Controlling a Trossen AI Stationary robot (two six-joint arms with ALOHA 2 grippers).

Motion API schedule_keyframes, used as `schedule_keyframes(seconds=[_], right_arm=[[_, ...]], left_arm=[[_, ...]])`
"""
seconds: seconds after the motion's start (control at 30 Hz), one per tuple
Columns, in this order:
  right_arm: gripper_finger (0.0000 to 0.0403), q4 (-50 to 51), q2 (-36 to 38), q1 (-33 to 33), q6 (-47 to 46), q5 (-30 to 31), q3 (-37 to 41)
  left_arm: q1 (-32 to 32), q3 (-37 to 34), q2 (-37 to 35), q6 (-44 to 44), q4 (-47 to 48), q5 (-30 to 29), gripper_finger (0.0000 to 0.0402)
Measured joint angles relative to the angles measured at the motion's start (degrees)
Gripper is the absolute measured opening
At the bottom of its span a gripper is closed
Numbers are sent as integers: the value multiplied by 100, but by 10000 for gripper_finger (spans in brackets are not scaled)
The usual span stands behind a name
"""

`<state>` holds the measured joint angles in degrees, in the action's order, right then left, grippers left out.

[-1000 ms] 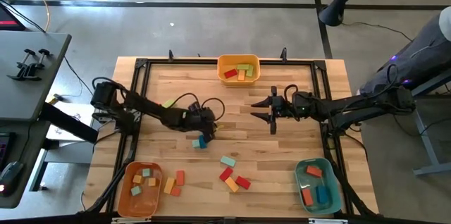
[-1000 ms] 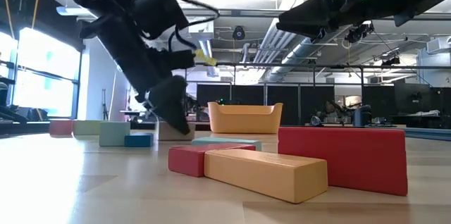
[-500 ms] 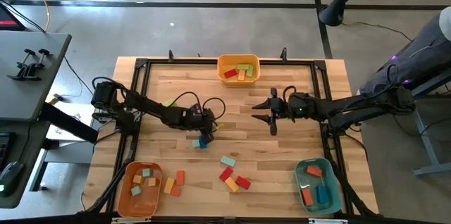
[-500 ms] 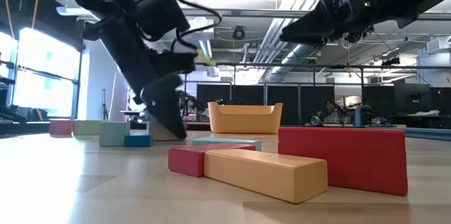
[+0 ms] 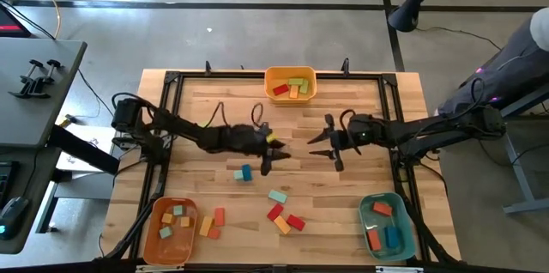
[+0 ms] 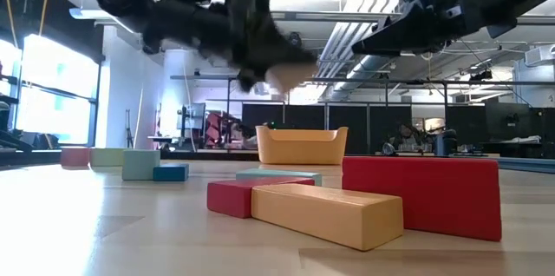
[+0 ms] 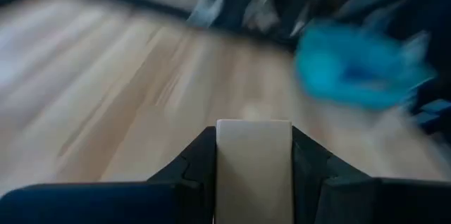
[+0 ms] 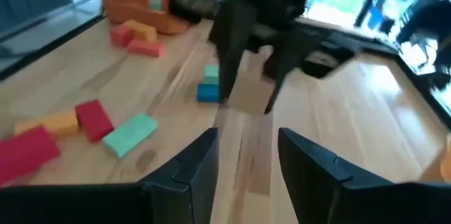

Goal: Sort blocks by size
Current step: Put the large brown rectangle block into the green bin

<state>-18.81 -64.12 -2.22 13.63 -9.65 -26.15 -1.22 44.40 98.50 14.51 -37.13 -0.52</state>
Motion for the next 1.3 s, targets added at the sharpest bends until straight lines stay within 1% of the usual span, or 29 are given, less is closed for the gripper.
schedule_keyframes(seconds=[0.03,0.1,0.17,0.23,0.3,0.43,0.5,0.57,0.63,0.7,0.77,0.87,0.97,1.03,1.1,1.17,1.3], right_arm=[[142,0,0,0,39,13,0],[142,-39,-13,5,-166,232,0],[142,-156,-143,0,-575,421,-2],[148,-278,-418,17,-965,343,-2],[161,-668,-793,93,-1142,220,-2],[198,-2059,-1601,279,-1188,220,-2],[211,-2928,-1937,365,-1272,436,0],[216,-3648,-2200,435,-1354,810,0],[217,-4332,-2441,516,-1335,987,0],[217,-5067,-2655,601,-1294,951,-18],[217,-5483,-2829,706,-1209,790,-161],[217,-5519,-3042,852,-1049,801,-513],[217,-5328,-3161,952,-873,1000,-903],[217,-5132,-3167,1015,-697,1297,-1071],[217,-5025,-3136,1072,-553,1739,-1161],[216,-5001,-3097,1104,-466,1923,-1161],[199,-4831,-2948,1174,-453,1773,-1126]], left_arm=[[60,0,0,-93,-284,234,91],[136,0,-2,-342,-714,486,91],[190,0,-2,-608,-1106,540,91],[223,0,-2,-771,-1517,557,91],[233,2,-4,-961,-1830,562,91],[105,2,-4,-1401,-2564,543,91],[9,2,-7,-1545,-2885,470,91],[-104,2,-5,-1614,-3112,460,91],[-203,2,-5,-1684,-3324,448,91],[-287,4,-6,-1777,-3487,389,91],[-358,4,-4,-1896,-3577,217,91],[-412,4,-5,-2078,-3654,93,91],[-413,4,-7,-2106,-3633,95,91],[-415,4,-7,-2067,-3606,92,91],[-445,4,-4,-2035,-3558,91,91],[-487,4,-4,-2094,-3546,65,91],[-571,4,-4,-2272,-3495,18,91]])
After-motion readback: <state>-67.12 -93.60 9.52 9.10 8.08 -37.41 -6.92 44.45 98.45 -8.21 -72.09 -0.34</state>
